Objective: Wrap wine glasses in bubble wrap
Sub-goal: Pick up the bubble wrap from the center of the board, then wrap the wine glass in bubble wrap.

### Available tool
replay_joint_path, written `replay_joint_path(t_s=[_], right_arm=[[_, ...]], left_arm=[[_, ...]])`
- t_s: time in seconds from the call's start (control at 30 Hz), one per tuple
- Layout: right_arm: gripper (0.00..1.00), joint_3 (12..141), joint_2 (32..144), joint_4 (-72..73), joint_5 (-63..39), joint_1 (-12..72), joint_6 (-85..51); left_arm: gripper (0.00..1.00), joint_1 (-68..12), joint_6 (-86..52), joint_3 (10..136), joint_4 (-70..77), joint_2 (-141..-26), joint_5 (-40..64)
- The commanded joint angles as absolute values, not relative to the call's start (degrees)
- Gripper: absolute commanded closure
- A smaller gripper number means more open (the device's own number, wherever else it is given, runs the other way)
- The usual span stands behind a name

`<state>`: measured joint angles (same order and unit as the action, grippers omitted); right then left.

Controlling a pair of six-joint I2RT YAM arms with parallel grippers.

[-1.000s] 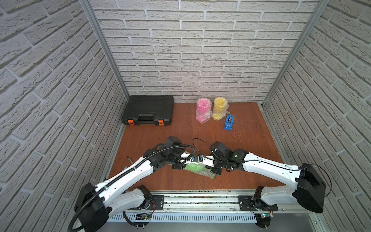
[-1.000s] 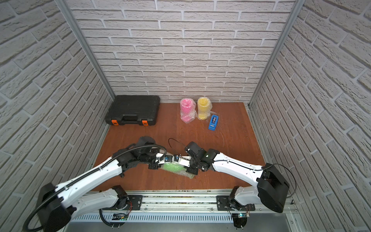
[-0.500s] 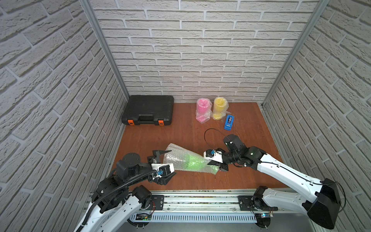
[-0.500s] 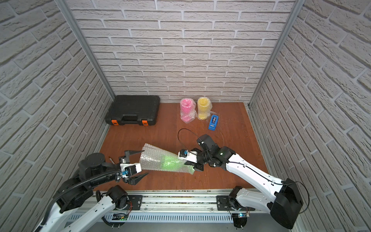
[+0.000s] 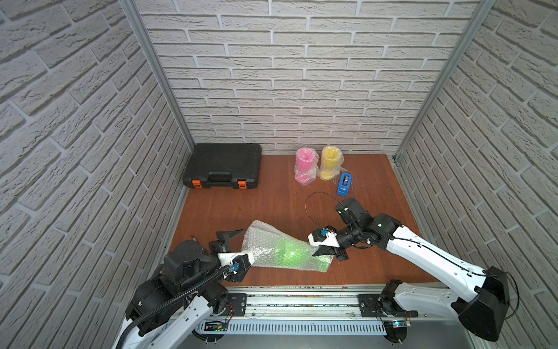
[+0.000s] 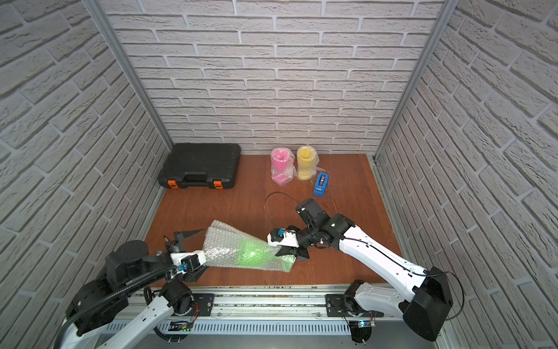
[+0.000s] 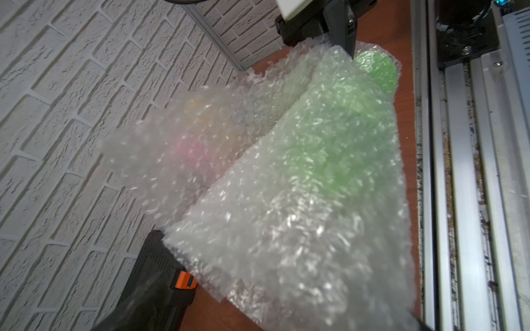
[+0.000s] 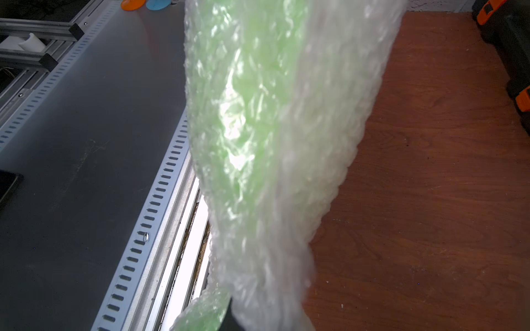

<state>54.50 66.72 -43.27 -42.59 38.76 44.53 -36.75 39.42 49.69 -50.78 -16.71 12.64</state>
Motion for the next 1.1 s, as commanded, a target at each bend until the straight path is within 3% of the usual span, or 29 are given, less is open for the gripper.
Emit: replay_joint_path(t_s=[0.0,0.3,0.43,0.53,0.67,0.97,1.07], right_arm=[[0.97,55.8,65.8,-46.7,-45.6,38.6,48.5],[0.97,57.6,65.8,-50.5,-46.2,38.8,50.8],[0.97,57.6,65.4,-49.7,-45.8,38.8,50.3],[0.97,56.8,65.8,-47.4,-45.5,38.8,48.4],[0.97,54.8,66.7,-41.9,-45.9,39.1,45.4],[0.97,44.5,73.2,-11.7,-42.2,42.8,33.9],[0.97,40.5,78.4,3.6,-40.6,44.7,27.6]], left_arm=[[0.02,-36.5,39.4,49.2,-46.1,-17.0,12.1],[0.02,-36.5,36.5,49.7,-46.2,-22.3,20.2],[0.10,-36.4,36.0,50.6,-47.4,-24.0,22.1],[0.43,-36.5,36.5,51.6,-48.6,-25.1,24.4],[0.72,-36.4,37.2,52.0,-49.2,-26.0,26.9],[1.00,-36.4,39.6,61.7,-56.8,-36.5,28.4],[1.00,-36.4,40.2,64.6,-57.9,-40.9,28.3]])
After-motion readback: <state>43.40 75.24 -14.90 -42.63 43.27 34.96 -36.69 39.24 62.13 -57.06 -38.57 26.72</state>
